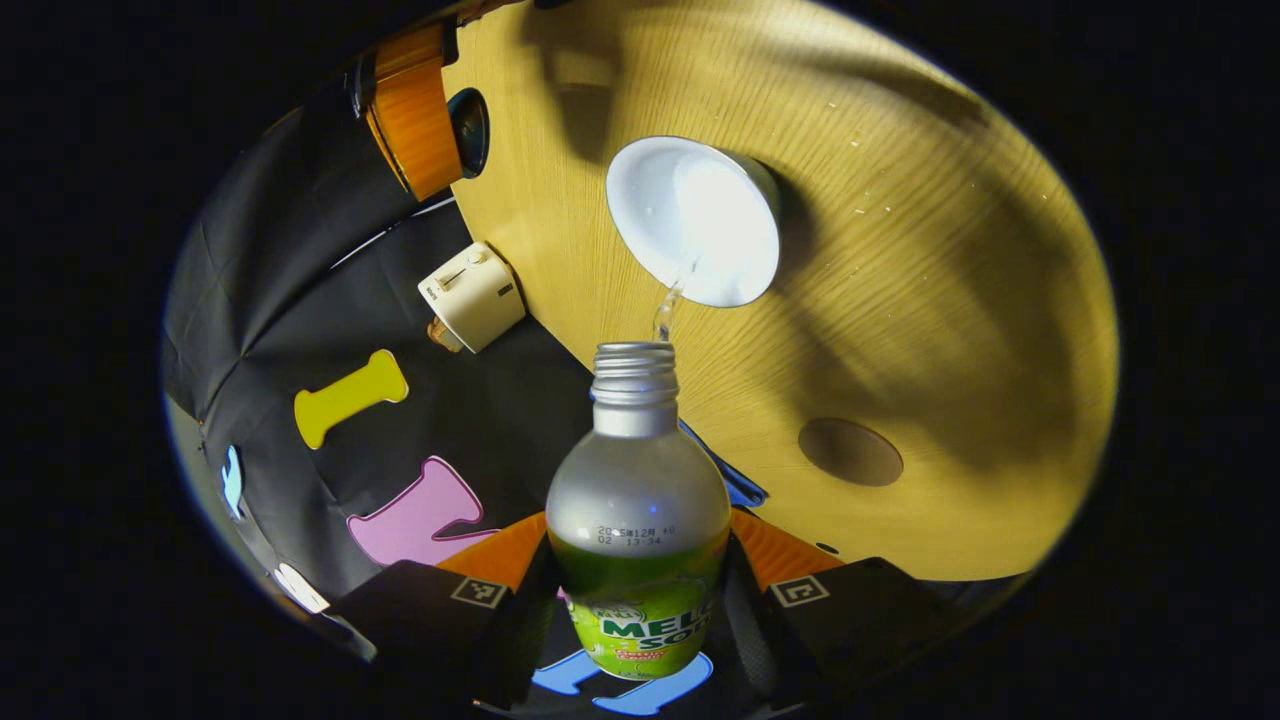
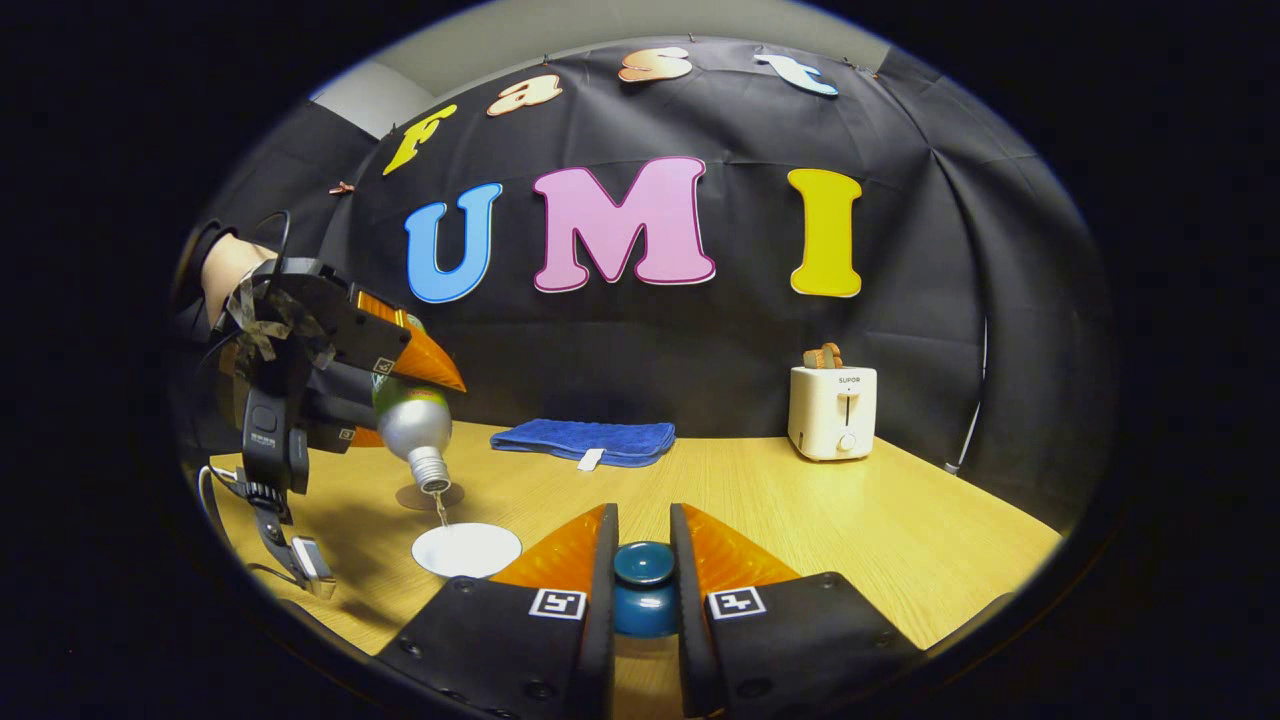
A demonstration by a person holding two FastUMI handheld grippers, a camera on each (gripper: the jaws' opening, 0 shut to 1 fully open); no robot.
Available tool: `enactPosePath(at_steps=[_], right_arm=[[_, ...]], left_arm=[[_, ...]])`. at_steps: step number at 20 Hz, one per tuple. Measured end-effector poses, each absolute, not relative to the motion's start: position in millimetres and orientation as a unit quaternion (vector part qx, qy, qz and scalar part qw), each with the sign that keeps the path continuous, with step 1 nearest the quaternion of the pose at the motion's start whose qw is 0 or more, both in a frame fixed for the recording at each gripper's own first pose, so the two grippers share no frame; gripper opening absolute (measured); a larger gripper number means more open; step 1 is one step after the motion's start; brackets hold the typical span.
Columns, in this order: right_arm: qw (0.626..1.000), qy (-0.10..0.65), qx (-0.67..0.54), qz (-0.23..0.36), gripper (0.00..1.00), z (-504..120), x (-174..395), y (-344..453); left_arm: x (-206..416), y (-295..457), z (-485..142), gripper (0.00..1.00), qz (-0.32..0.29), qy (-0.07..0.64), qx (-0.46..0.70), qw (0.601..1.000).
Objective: Open the teacup lid with one hand, grasp the water bottle and pour water into the teacup with the other hand; after pouring, place the water bottle on the coaster and then close the teacup lid.
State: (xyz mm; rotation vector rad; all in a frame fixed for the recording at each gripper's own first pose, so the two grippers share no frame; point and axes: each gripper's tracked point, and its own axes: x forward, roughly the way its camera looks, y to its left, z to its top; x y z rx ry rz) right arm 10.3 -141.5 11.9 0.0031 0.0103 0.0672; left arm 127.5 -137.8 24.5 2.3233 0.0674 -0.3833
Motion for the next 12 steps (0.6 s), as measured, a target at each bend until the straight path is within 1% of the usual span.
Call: enactPosePath(at_steps=[8,12], right_arm=[[0.999,0.007,0.002,0.035,0.3,15,18,-143],[0.999,0.007,0.002,0.035,0.3,16,20,-143]], left_arm=[[126,-149,31,0.8,-0.153,0.019,0.92,0.36],[128,-149,26,0.8,-0.162,0.023,0.915,0.369]])
